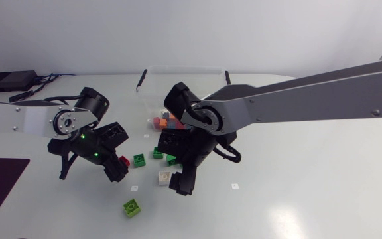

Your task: Place the duplo bricks in the container

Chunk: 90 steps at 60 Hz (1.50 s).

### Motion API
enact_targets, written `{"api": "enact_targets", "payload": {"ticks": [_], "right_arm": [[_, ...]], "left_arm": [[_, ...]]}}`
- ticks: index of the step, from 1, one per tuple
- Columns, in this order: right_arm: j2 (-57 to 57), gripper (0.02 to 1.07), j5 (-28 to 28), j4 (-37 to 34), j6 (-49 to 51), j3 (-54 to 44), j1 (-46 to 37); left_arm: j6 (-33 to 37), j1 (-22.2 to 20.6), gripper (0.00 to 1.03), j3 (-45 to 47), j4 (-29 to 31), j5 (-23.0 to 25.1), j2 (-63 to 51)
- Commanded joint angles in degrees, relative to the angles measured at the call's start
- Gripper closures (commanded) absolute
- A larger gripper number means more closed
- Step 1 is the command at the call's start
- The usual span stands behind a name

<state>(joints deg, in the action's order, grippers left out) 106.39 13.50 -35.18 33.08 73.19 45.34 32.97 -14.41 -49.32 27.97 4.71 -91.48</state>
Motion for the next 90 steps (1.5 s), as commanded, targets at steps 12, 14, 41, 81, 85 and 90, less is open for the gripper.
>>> {"api": "enact_targets", "payload": {"ticks": [12, 14, 41, 81, 85, 90], "right_arm": [[0.93, 0.09, -0.23, -0.86, 0.58, -0.15, 0.98], [1.01, 0.09, -0.23, -0.86, 0.49, -0.06, 1.15], [3.12, 0.09, -0.49, -0.94, 0.93, 1.78, 1.5], [13.14, 0.09, -0.84, -6.83, 6.65, 12.59, 1.42], [14.11, 0.09, -1.1, -7.18, 7.0, 13.56, 1.5], [15.52, 0.12, -1.28, -8.41, 7.09, 15.23, 1.94]], "left_arm": [[1.22, 0.62, 0.05, 0.28, -2.92, -0.05, -2.56], [1.83, 0.88, 0.05, -0.07, -3.27, -0.23, -3.0], [2.8, 3.6, 0.45, -6.58, -3.97, -0.05, -13.02], [2.98, 4.31, 0.67, -7.11, 5.26, 1.53, -2.21], [3.06, 4.66, 0.67, -6.75, 5.96, 2.06, -0.63], [3.06, 5.1, 0.67, -6.49, 6.49, 2.58, 0.95]]}}
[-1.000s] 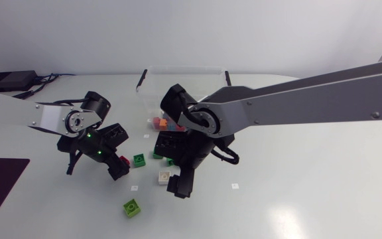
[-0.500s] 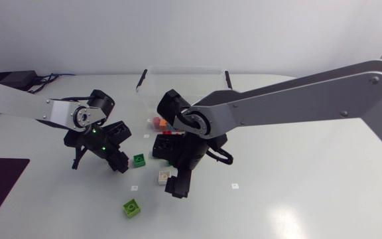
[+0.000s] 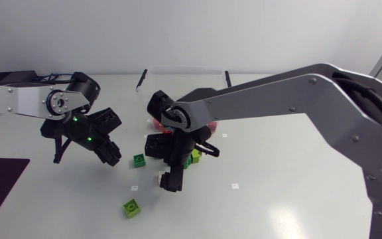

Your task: Place the duplo bricks in the container

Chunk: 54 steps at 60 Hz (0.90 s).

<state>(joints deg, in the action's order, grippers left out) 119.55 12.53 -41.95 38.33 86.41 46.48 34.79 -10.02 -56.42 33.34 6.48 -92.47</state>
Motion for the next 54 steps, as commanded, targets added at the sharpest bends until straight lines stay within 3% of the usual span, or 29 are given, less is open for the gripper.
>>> {"api": "enact_targets", "payload": {"ticks": [1, 23, 39, 51, 54], "right_arm": [[2.62, 0.12, -0.49, -1.9, 1.75, 2.45, 0.89], [6.84, 0.18, -1.37, -4.19, 2.19, 6.58, 1.77], [8.07, 0.5, -1.46, -5.15, 1.84, 7.28, 1.86], [7.98, 0.81, -1.99, -4.1, 0.87, 6.14, 1.69], [7.63, 0.81, -1.99, -3.57, 0.52, 5.61, 1.69]], "left_arm": [[1.25, 0.88, 0.67, 0.61, 1.2, 1.08, 2.29], [1.43, 3.61, 0.67, 0.96, 2.52, 4.24, 7.04], [1.34, 5.1, 0.67, -0.62, 3.66, 6.97, 10.2], [0.99, 5.19, 0.67, -1.23, 4.19, 8.29, 11.43], [0.9, 5.19, 0.67, -1.32, 4.19, 8.55, 11.78]]}}
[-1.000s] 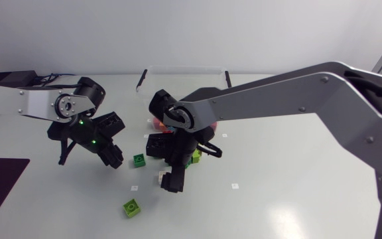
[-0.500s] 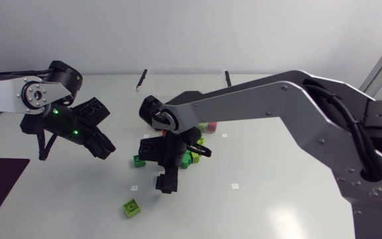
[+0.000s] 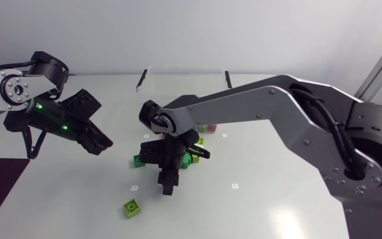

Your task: Place the duplo bricks in the container

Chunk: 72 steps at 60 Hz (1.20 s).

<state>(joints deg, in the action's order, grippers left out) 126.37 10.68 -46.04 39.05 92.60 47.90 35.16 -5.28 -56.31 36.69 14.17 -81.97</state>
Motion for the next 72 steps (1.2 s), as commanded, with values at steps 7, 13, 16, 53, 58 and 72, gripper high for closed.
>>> {"api": "enact_targets", "payload": {"ticks": [7, 13, 16, 53, 58, 72], "right_arm": [[-0.86, 0.84, 0.31, 1.13, -1.08, -1.45, 0.09], [-3.93, 0.84, 0.31, 1.13, -1.25, -3.48, 0.0], [-5.52, 0.84, 0.31, 1.13, -1.52, -4.53, -0.17], [-23.18, 0.84, 1.72, 2.36, -4.15, -12.53, -6.77], [-24.15, 0.84, 1.8, 3.15, -4.95, -12.44, -8.26], [-25.99, 0.84, 3.3, 5.88, -6.79, -11.56, -12.57]], "left_arm": [[0.0, 0.44, 0.67, -1.96, 0.84, 1.65, 2.17], [-0.88, 0.44, 0.67, -3.36, 0.93, 2.61, 2.96], [-1.41, 0.18, 0.67, -4.42, 0.84, 3.76, 3.4], [-12.13, -8.52, 0.66, -22.44, -2.85, 8.41, -7.76], [-13.54, -9.14, 0.66, -23.23, -5.66, 8.85, -9.78], [-18.19, -9.58, 0.66, -25.69, -14.19, 9.82, -15.94]]}}
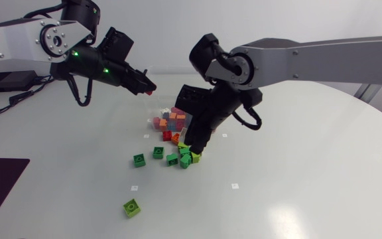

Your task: Place the duplo bricks in the container

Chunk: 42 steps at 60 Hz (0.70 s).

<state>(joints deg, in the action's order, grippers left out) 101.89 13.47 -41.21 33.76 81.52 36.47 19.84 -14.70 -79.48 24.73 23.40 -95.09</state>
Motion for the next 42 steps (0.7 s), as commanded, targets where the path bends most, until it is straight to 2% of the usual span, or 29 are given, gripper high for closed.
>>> {"api": "enact_targets", "payload": {"ticks": [1, 13, 20, 22, 26, 29, 34, 42], "right_arm": [[-1.52, 0.84, 0.5, 1.13, -1.5, -0.39, -1.4], [-1.78, 0.84, 1.03, 3.33, -3.17, 0.66, -4.04], [-1.52, 0.84, 1.12, 4.39, -4.14, 2.07, -5.36], [-1.52, 0.84, 1.2, 4.56, -4.4, 2.51, -5.71], [-1.25, 0.84, 1.38, 5.35, -5.46, 3.65, -6.41], [-0.99, 0.84, 1.38, 5.97, -6.07, 4.44, -6.94], [-0.11, 0.84, 1.38, 6.85, -7.39, 6.29, -7.9], [2.09, 0.84, 1.38, 7.72, -9.68, 9.71, -9.31]], "left_arm": [[-3.31, -0.15, 0.66, -2.87, -2.85, 0.6, -3.61], [-5.33, -0.07, 0.65, -7.18, -6.1, 0.6, -9.33], [-6.12, -0.15, 0.6, -10.08, -7.33, 0.6, -12.4], [-6.12, -0.15, 0.53, -10.78, -7.33, 0.6, -13.02], [-6.12, -0.15, 0.26, -11.48, -7.77, 0.6, -13.54], [-6.12, -0.15, 0.13, -11.4, -8.47, 0.6, -13.46], [-6.04, 0.11, 0.05, -11.31, -8.65, 0.6, -12.67], [-5.68, 0.99, 0.05, -9.46, -8.65, 0.6, -9.06]]}}
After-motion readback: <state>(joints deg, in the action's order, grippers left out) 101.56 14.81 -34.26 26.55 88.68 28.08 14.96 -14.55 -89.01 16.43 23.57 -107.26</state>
